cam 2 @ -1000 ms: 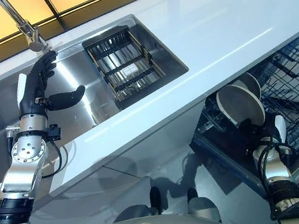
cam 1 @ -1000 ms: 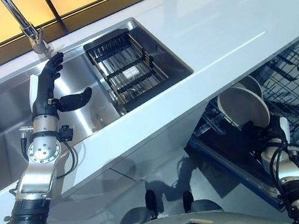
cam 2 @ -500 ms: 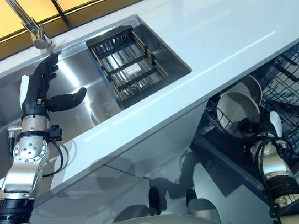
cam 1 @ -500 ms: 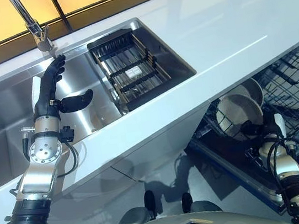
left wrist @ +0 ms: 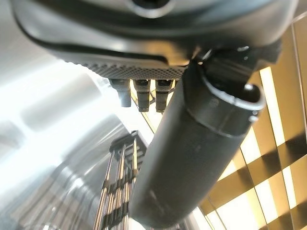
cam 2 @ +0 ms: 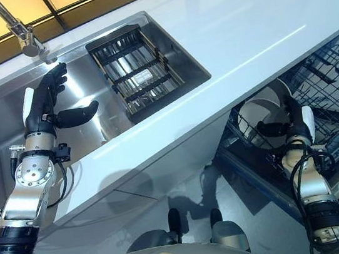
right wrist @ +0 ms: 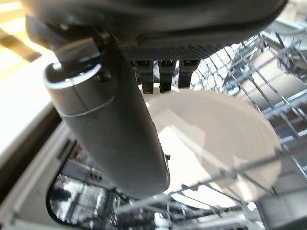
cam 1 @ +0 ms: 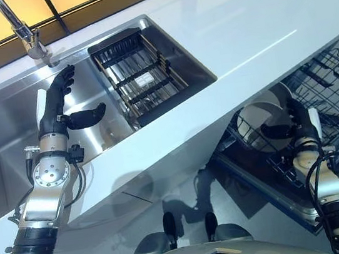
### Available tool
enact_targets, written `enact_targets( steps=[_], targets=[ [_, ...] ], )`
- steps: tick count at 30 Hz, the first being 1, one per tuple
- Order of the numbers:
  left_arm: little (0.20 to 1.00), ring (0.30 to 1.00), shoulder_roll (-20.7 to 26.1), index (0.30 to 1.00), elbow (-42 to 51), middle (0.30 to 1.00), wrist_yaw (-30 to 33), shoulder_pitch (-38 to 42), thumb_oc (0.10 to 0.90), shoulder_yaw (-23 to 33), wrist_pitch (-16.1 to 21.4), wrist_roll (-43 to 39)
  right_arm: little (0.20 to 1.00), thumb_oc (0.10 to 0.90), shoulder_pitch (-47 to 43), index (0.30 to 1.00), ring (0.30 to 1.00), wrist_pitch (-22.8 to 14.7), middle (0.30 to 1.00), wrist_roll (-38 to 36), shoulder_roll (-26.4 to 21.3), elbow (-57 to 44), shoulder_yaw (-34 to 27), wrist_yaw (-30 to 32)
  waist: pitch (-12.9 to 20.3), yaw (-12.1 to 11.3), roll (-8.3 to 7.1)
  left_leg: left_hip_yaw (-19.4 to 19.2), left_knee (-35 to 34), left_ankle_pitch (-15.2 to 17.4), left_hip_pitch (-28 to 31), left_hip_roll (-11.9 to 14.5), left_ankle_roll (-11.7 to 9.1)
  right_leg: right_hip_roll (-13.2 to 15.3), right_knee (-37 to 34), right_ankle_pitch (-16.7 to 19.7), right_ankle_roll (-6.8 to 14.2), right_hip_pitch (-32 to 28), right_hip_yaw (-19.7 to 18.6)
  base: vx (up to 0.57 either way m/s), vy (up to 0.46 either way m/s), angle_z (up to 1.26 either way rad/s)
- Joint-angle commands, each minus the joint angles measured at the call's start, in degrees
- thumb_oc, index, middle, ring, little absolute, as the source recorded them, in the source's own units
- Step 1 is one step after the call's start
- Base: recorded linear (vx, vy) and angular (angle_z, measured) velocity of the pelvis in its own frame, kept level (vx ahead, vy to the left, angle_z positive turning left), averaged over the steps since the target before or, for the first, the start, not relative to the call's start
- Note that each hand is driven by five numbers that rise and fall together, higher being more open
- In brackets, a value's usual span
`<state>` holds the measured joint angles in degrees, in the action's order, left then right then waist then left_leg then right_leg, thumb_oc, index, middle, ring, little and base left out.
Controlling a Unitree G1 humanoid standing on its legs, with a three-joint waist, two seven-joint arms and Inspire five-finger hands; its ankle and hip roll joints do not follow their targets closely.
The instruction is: Pick up plates and place into dishwasher.
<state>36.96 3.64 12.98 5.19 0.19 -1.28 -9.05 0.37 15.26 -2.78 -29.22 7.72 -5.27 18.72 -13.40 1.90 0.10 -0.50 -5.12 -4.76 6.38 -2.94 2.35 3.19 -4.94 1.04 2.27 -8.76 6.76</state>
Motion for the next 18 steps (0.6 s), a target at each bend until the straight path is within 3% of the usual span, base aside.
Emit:
enact_targets(
  steps=[1, 9, 15, 18],
  targets=[
    [0.900, 0.900, 2.39, 0.900, 3.40, 0.900, 1.16, 3.14, 0.800, 3.89, 4.56, -0.64, 0.900, 0.800, -2.12, 0.900, 0.900, -6.01, 0.900, -6.31, -6.40, -7.77, -5.52, 0.46, 3.12, 1.20, 0.36, -3.75, 0.82, 8.27, 3.10, -0.96, -0.19, -2.02, 10.54, -5.86, 4.23, 4.61, 1.83, -0.03, 0.012, -0.15],
    [0.900, 0.900, 3.09, 0.900, 2.10, 0.900, 1.61, 1.34, 0.800, 6.04, 5.59, -1.37, 0.900, 0.800, 2.63, 0.900, 0.900, -11.77, 0.900, -19.29, -4.07, -9.03, -12.88, 0.60, 3.34, 3.30, 0.12, -5.66, 0.91, 8.56, 2.99, -1.03, 0.07, -2.14, 10.83, -5.44, 4.66, 5.66, 0.05, -0.03, 0.008, -0.14],
    [0.900, 0.900, 2.95, 0.900, 1.03, 0.900, 1.61, 0.88, 0.800, 6.37, 6.45, -0.91, 0.900, 0.800, 3.90, 0.900, 0.900, -17.10, 0.900, -32.21, 0.20, -7.91, -13.72, -4.24, 3.54, 3.85, 0.16, -6.24, 0.87, 8.58, 2.75, -1.24, 0.13, -2.17, 10.54, -5.16, 4.73, 5.98, -0.50, -0.02, 0.000, -0.16],
    [0.900, 0.900, 2.82, 0.900, -0.44, 0.900, 2.22, 1.35, 0.800, 5.86, 7.33, -0.80, 0.900, 0.800, 3.68, 0.900, 0.900, -19.36, 0.900, -37.81, 2.86, -5.33, -13.55, -2.75, 3.59, 3.89, 0.39, -6.40, 0.81, 8.60, 2.52, -1.37, 0.10, -2.05, 10.28, -4.98, 4.80, 6.20, -0.47, -0.02, 0.005, -0.05]
  ],
)
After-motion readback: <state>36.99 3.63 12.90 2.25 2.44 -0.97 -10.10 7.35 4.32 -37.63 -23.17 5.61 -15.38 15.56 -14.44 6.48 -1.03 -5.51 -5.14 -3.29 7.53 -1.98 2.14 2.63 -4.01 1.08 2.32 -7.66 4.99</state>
